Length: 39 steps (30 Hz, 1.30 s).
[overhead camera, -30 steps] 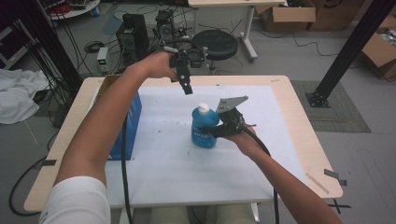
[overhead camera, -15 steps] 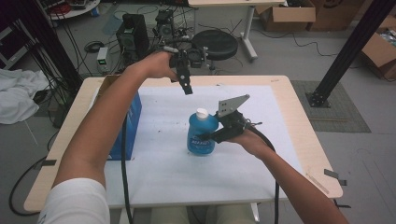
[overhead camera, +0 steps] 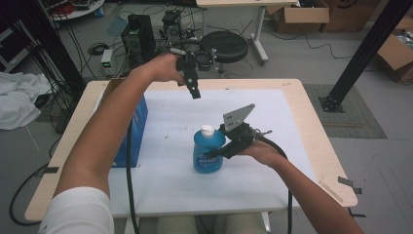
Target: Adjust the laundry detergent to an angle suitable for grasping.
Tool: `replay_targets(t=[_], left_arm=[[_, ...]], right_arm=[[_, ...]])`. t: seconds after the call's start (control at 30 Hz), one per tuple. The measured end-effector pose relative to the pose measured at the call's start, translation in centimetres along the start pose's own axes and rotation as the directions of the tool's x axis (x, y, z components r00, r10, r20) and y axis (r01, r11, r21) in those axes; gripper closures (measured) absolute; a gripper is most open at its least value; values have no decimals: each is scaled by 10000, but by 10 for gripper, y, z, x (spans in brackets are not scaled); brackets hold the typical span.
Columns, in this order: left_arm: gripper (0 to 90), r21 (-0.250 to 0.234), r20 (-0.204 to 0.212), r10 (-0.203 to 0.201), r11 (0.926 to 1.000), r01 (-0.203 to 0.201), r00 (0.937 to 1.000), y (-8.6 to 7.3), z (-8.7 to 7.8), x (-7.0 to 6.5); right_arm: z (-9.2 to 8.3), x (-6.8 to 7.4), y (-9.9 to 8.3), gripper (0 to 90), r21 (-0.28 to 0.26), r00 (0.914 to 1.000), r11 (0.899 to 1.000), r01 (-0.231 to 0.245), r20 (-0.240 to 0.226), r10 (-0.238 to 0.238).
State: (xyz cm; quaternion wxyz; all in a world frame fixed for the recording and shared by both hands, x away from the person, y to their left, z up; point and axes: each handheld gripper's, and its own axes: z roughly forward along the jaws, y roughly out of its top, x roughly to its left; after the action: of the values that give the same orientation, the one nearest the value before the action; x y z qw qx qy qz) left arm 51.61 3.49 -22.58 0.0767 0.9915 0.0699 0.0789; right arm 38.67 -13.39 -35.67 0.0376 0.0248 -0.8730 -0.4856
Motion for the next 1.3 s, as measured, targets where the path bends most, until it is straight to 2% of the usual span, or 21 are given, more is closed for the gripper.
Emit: replay_targets(t=[0.57, 1.3], left_arm=[[221, 57, 25, -6, 10000, 6, 10000, 0, 3, 0], [221, 63, 5, -59, 10000, 59, 10000, -1, 3, -1]], right_arm=[[10, 7, -7, 440, 59, 9988, 9998, 209, -444, -206], [17, 11, -11, 434, 223, 9980, 9990, 375, -518, -363]])
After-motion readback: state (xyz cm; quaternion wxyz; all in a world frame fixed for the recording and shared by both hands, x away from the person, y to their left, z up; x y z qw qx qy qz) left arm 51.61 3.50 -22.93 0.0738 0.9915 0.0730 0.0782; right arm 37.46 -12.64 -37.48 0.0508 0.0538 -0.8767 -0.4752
